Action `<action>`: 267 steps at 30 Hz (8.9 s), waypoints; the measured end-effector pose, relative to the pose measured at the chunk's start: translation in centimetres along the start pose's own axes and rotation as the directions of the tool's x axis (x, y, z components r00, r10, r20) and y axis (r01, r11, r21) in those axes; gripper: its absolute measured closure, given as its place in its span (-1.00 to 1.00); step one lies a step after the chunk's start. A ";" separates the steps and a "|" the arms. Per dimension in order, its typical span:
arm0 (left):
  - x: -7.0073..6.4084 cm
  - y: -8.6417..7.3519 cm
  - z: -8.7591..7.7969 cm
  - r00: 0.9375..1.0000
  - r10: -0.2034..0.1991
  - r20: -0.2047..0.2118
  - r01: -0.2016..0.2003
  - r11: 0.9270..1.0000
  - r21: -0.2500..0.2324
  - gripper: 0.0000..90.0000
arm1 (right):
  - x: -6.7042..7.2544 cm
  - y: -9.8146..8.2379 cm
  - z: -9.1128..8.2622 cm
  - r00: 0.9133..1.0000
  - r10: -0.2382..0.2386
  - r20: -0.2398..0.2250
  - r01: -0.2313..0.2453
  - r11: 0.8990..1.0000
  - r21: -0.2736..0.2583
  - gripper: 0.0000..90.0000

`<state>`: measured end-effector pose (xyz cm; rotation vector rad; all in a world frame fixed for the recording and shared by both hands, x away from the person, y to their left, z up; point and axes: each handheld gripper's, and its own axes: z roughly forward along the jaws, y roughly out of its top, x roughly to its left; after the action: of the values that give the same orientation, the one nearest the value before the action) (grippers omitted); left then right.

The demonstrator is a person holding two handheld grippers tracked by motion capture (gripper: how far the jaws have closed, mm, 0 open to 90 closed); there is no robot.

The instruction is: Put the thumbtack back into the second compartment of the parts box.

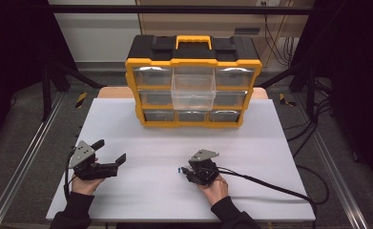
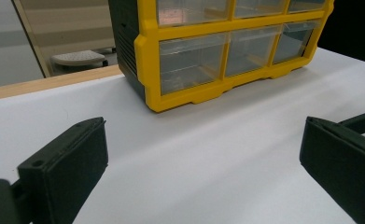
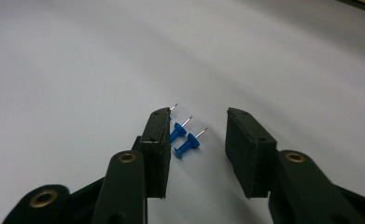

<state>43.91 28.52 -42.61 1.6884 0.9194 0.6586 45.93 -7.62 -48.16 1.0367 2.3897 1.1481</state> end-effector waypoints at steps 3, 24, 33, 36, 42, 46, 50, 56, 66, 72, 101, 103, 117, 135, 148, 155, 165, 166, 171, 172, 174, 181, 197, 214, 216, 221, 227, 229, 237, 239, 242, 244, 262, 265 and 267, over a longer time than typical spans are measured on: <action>0.0 0.0 0.0 1.000 0.000 -0.001 0.000 1.000 0.000 -0.99 | 0.1 0.0 0.1 1.000 0.005 -0.010 -0.005 1.000 0.008 0.41; -0.1 0.0 0.1 1.000 0.009 0.000 -0.009 1.000 0.010 -0.99 | 0.0 0.0 0.3 1.000 -0.009 -0.004 0.010 0.999 0.045 0.85; -0.1 -0.1 0.1 1.000 0.004 0.000 -0.004 1.000 0.008 -0.99 | -0.3 0.1 0.3 1.000 -0.007 -0.005 0.007 0.999 0.048 0.90; -0.1 -0.1 0.1 1.000 0.009 0.001 -0.009 1.000 0.014 -0.99 | -0.2 0.1 0.3 1.000 0.002 -0.005 -0.002 0.999 0.044 0.90; -0.1 0.0 0.1 1.000 0.007 -0.001 -0.007 1.000 0.009 -0.99 | -0.1 0.4 -0.3 1.000 0.018 -0.011 -0.017 0.999 0.041 0.90; 0.0 -0.1 0.1 1.000 0.007 -0.001 -0.007 1.000 0.011 -0.99 | -0.3 0.9 -1.1 1.000 0.014 -0.013 -0.014 1.000 0.020 0.90; -0.1 -0.1 0.1 1.000 0.007 -0.001 -0.007 1.000 0.011 -0.99 | -0.5 1.4 -2.1 1.000 -0.001 -0.016 0.001 1.000 -0.007 0.90; -0.1 -0.1 0.1 1.000 0.008 0.000 -0.008 1.000 0.015 -0.99 | -0.8 2.5 -4.2 1.000 0.001 -0.020 -0.002 0.998 -0.059 0.90; -0.1 -0.2 0.2 1.000 0.005 0.000 -0.005 1.000 0.016 -0.99 | -1.9 4.1 -7.7 1.000 -0.004 -0.022 0.000 0.988 -0.156 0.90; 0.0 -0.2 0.3 1.000 0.008 0.000 -0.008 1.000 0.023 -0.99 | -2.7 5.1 -9.6 1.000 0.006 -0.028 -0.012 0.976 -0.218 0.90; -0.1 -0.3 0.3 1.000 0.011 0.001 -0.011 1.000 0.026 -0.99 | -4.0 12.1 -17.6 0.999 -0.048 -0.017 0.038 0.929 -0.368 0.90; -0.1 -0.3 0.4 1.000 0.008 0.001 -0.008 1.000 0.023 -0.99 | -4.2 12.7 -18.1 0.999 -0.047 -0.019 0.036 0.924 -0.380 0.90; 0.0 -0.3 0.4 1.000 0.008 0.001 -0.008 1.000 0.029 -0.99 | -5.0 16.8 -19.1 0.999 -0.047 0.024 0.053 0.898 -0.436 0.90; 0.0 -0.3 0.4 1.000 0.003 0.003 -0.003 1.000 0.022 -0.99 | -6.8 20.5 -16.7 0.997 -0.032 0.075 0.058 0.923 -0.381 0.90; 0.0 -0.2 0.2 1.000 0.007 0.004 -0.007 1.000 0.022 -0.99 | -7.8 20.9 -14.2 0.992 -0.031 0.126 0.065 0.958 -0.279 0.89; 0.1 -0.2 0.2 1.000 0.008 0.003 -0.008 1.000 0.023 -0.98 | -7.8 20.8 -13.6 0.989 -0.032 0.141 0.069 0.962 -0.265 0.73; 0.0 -0.2 0.2 1.000 0.002 0.003 -0.002 1.000 0.018 -0.99 | -7.1 20.2 -15.6 0.982 -0.013 0.190 0.093 0.904 -0.418 -0.17; 0.0 -0.2 0.2 1.000 0.003 0.003 -0.003 1.000 0.019 -0.99 | -7.0 20.0 -15.9 0.981 -0.008 0.194 0.094 0.895 -0.436 -0.24; 0.1 -0.2 0.2 1.000 0.001 0.002 -0.001 1.000 0.018 -0.99 | -6.5 18.7 -16.8 0.978 0.017 0.209 0.093 0.858 -0.505 -0.69; 0.1 -0.2 0.2 1.000 0.000 0.002 0.000 1.000 0.017 -0.99 | -6.4 18.4 -16.9 0.977 0.023 0.211 0.090 0.854 -0.512 -0.76; 0.1 -0.2 0.2 1.000 0.001 0.002 -0.001 1.000 0.018 -0.99 | -6.1 17.6 -17.3 0.978 0.033 0.207 0.086 0.838 -0.538 -0.86; 0.0 -0.2 0.2 1.000 0.001 0.004 -0.001 1.000 0.019 -0.99 | -5.5 15.3 -18.1 0.980 0.049 0.195 0.074 0.815 -0.574 -0.96; 0.1 -0.2 0.2 1.000 -0.003 0.001 0.003 1.000 0.017 -0.99 | -4.5 10.1 -17.2 0.981 0.066 0.184 0.050 0.825 -0.563 -0.98; 0.0 -0.3 0.3 1.000 -0.003 0.003 0.003 1.000 0.018 -0.99 | -3.8 5.5 -13.0 0.984 0.091 0.151 -0.010 0.885 -0.466 -0.98; 0.1 -0.3 0.2 1.000 0.001 0.003 -0.001 1.000 0.022 -0.99 | -3.8 5.3 -12.7 0.985 0.088 0.147 -0.011 0.889 -0.458 -0.98; 0.1 -0.3 0.3 1.000 0.000 0.003 0.000 1.000 0.023 -0.99 | -3.1 4.7 -11.3 0.986 0.086 0.144 -0.018 0.908 -0.419 -0.98; 0.1 -0.3 0.2 1.000 0.000 0.002 0.000 1.000 0.022 -0.99 | -2.4 4.1 -9.5 0.990 0.082 0.115 -0.032 0.923 -0.383 -0.98; 0.1 -0.3 0.2 1.000 -0.001 0.002 0.001 1.000 0.022 -0.99 | -2.1 3.9 -8.7 0.991 0.085 0.104 -0.041 0.929 -0.367 -0.98; 0.1 -0.3 0.3 1.000 -0.001 0.000 0.001 1.000 0.024 -0.99 | -1.3 3.0 -6.3 0.994 0.060 0.091 -0.030 0.953 -0.301 -0.95; 0.1 -0.3 0.2 1.000 -0.001 0.001 0.001 1.000 0.024 -0.99 | -1.1 2.7 -5.7 0.995 0.051 0.081 -0.026 0.959 -0.282 -0.93; 0.1 -0.3 0.2 1.000 0.000 0.001 0.000 1.000 0.023 -0.99 | -0.9 2.3 -4.8 0.997 0.042 0.070 -0.023 0.967 -0.254 -0.89; 0.1 -0.3 0.3 1.000 -0.002 0.001 0.002 1.000 0.023 -0.99 | -0.8 2.1 -4.3 0.997 0.048 0.062 -0.032 0.971 -0.236 -0.86; 0.1 -0.3 0.3 1.000 0.001 -0.001 -0.001 1.000 0.026 -0.99 | 0.5 1.2 -0.3 1.000 -0.004 0.027 0.006 0.997 -0.079 -0.47; 0.1 -0.3 0.3 1.000 0.001 0.000 -0.001 1.000 0.026 -0.99 | 0.6 1.1 0.2 1.000 0.006 0.017 -0.005 0.998 -0.062 -0.37; 0.1 -0.3 0.3 1.000 0.001 -0.001 -0.001 1.000 0.027 -0.99 | 0.4 1.0 0.4 1.000 -0.001 0.025 0.002 0.999 -0.044 -0.32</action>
<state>44.12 28.53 -43.00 1.7124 0.9316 0.6503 46.28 -6.67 -47.66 1.0291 2.3349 1.1747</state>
